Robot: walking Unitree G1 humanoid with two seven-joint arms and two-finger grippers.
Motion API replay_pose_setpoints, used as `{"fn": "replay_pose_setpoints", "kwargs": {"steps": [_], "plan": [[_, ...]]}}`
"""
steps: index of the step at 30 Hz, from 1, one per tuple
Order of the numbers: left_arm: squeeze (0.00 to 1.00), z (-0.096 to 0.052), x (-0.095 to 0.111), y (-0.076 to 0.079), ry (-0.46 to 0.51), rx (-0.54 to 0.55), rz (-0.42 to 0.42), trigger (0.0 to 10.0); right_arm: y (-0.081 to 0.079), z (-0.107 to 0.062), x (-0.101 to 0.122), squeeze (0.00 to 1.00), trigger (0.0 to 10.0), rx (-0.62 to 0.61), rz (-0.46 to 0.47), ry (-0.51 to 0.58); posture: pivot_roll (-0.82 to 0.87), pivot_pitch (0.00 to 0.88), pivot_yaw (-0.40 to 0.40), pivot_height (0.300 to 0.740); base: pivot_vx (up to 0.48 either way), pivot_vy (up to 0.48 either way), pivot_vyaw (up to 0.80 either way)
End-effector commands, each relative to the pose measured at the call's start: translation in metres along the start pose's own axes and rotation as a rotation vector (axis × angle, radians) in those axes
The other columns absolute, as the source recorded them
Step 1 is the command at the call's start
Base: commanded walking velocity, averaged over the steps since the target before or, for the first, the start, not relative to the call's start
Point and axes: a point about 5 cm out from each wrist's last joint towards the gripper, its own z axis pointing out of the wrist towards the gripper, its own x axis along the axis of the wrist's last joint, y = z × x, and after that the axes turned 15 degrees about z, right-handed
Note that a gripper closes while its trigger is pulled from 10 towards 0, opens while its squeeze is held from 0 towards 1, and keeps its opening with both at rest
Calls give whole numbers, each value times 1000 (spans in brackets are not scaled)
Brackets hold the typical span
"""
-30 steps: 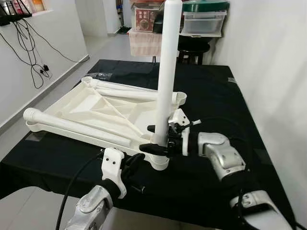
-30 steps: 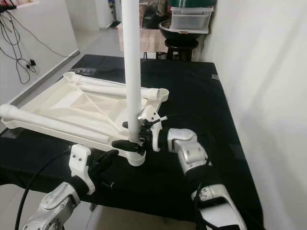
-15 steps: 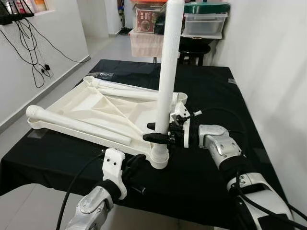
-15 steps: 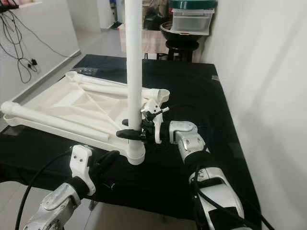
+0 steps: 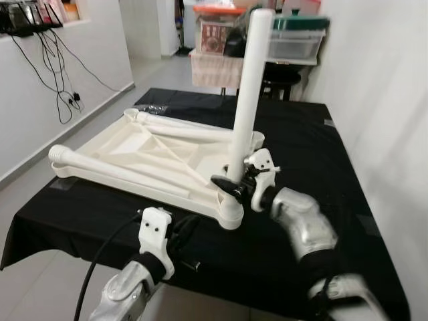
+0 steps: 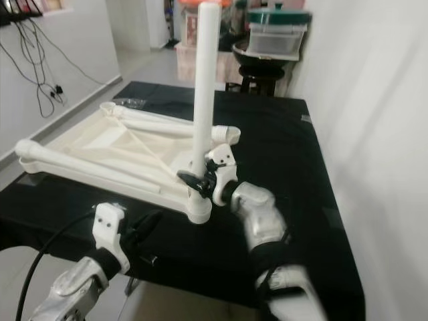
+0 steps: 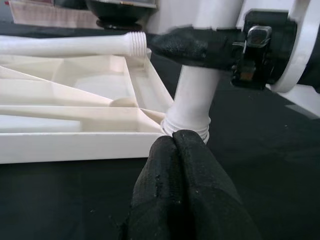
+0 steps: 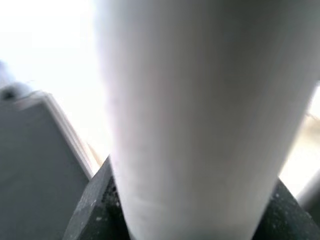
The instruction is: Building children table
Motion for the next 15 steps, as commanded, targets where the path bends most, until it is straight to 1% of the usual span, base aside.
{"fn": "replay_pose_setpoints", "kwargs": {"steps": [1,2,3,4,5,6,8,9,12,13,15], "plan": [[0,-3,-3,-2,-18,-4,-4,10000,13,-15,-32,0,0,-173,60,-128,6,0,-11,740,0,0,0],[0,-3,-3,-2,-18,-4,-4,10000,13,-15,-32,0,0,-173,60,-128,6,0,-11,740,0,0,0],[0,-2,-3,-2,-20,-6,-3,10000,12,-13,-29,0,0,-175,23,-122,27,0,-25,740,0,0,0],[0,-2,-3,-2,-20,-6,-3,10000,12,-13,-29,0,0,-175,23,-122,27,0,-25,740,0,0,0],[0,-2,-3,-2,-21,-6,-1,10000,10,-8,-28,0,0,-149,-16,-136,31,0,-28,740,0,0,0],[0,-2,-3,-2,-20,-2,1,10000,11,-3,-26,0,0,-149,-35,-140,31,0,-30,740,0,0,0],[0,-2,-3,-2,-19,1,2,10000,11,-1,-26,0,0,-154,-38,-140,31,0,-30,740,0,0,0],[0,-1,-3,-2,-19,3,2,10000,7,0,-22,0,10000,-154,-53,-126,30,0,-23,740,0,0,0],[0,-1,-3,-2,-19,4,1,10000,4,0,-18,0,10000,-156,-64,-112,30,0,-23,740,0,0,0],[0,-1,-3,-2,-20,-2,0,10000,-1,2,-10,969,10000,-99,-64,-98,30,0,-23,740,0,0,0],[0,-1,-3,-2,-20,-2,0,10000,-1,2,-10,969,10000,-99,-64,-98,30,0,-23,740,0,0,0]]}}
